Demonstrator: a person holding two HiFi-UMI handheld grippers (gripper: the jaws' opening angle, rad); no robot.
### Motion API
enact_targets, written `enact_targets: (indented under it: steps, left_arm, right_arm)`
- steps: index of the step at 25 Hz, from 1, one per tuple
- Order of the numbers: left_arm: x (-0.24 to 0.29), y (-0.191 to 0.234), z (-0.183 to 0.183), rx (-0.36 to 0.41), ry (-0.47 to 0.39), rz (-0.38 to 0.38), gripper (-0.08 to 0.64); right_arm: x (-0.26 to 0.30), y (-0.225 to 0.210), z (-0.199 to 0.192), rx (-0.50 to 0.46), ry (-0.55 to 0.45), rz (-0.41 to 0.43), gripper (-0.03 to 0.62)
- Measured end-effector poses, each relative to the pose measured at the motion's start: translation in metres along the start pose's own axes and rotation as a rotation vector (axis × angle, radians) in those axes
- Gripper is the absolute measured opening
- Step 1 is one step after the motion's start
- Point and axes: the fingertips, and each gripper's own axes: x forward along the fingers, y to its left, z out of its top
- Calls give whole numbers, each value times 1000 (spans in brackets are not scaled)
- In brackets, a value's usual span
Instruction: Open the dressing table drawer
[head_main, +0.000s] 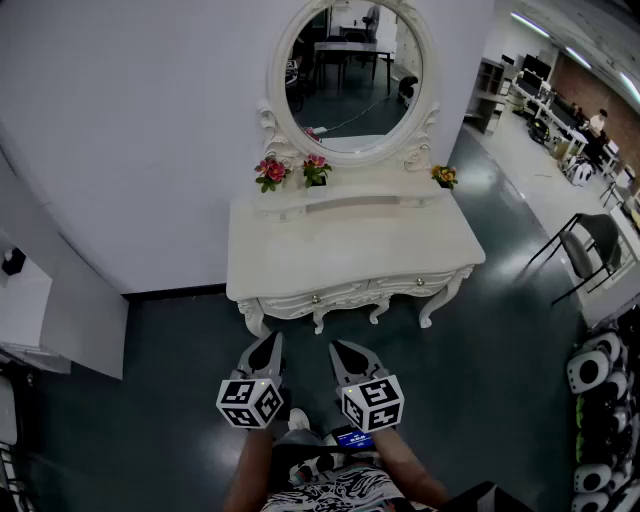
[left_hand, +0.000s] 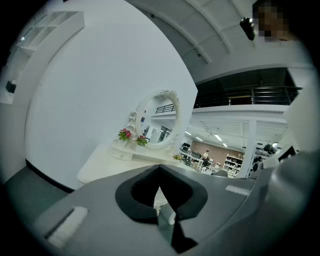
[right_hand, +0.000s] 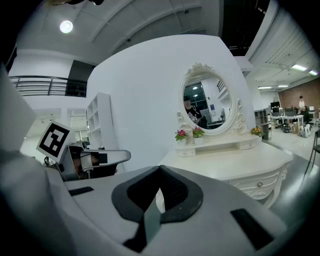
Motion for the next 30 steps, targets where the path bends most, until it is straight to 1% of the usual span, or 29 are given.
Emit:
enact_targets:
  steps: [3,9,13,16,18,19,20,21,25,30]
  left_arm:
    - [-5,1,-5,16,13,11,2]
    - [-1,5,-6,-2,8,34,2]
    - [15,2,-7,0,10,23,2]
    - [32,9,-10,2,22,29,2]
    - [46,18,-10,5,27,38,2]
    - [54,23,-10,5,29,44,2]
    - [62,30,-10,3,31,50,2]
    - [71,37,-9,1,34,56,2]
    - [116,72,-1,3,36,73,2]
    - [189,131,17,9,66,93,2]
  right_arm:
    - [0,-2,-5,9,10,-5,2]
    - [0,-7,-7,-8,26,7,2]
    - [8,-27,-10,27,45,-19,3]
    - [20,-44,-15,26,76,-51,3]
    - [32,-54,-14,26,81,-57,5]
    - [39,-59,-13,26,85,-56,9]
    - [48,-64,-12,26,91,-54,39]
    - [58,-69,-12,27,98,-52,53]
    - [113,-89,-1,21,105,-47,72]
    - [205,-114,21,-6,154,-43,101]
